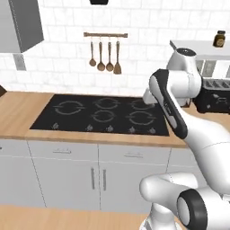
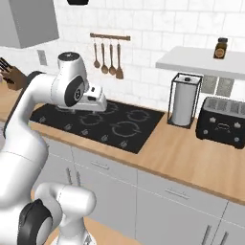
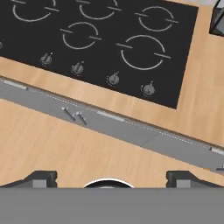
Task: Take a straw from the drawer in front and place it inside the glass cup on the dining counter.
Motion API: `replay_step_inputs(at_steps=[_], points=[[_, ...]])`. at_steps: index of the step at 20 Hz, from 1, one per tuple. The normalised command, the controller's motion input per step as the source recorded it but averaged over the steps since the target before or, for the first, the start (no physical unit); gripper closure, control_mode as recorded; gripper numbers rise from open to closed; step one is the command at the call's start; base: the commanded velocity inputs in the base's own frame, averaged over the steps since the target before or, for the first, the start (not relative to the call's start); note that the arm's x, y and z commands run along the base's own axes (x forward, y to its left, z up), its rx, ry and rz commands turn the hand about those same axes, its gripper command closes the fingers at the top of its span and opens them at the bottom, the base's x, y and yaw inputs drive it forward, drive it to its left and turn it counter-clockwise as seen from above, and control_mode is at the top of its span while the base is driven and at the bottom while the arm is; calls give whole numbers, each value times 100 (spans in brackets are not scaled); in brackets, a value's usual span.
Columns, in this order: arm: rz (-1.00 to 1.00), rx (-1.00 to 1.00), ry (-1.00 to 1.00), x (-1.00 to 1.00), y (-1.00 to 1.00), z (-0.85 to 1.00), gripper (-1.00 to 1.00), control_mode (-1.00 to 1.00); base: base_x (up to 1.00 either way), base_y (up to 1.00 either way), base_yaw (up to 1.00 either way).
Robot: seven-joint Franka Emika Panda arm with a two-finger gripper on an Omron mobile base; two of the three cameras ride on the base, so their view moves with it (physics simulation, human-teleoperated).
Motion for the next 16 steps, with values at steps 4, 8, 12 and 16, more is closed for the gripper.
replay_step_inputs(at_steps=[4, 8, 12, 16], points=[[0, 0, 0, 0, 0, 0, -100, 100, 0, -82, 60], [0, 0, 0, 0, 0, 0, -100, 100, 0, -89, 58], [0, 0, 0, 0, 0, 0, -100, 100, 0, -91, 55], [0, 0, 0, 0, 0, 0, -100, 100, 2, -82, 52]])
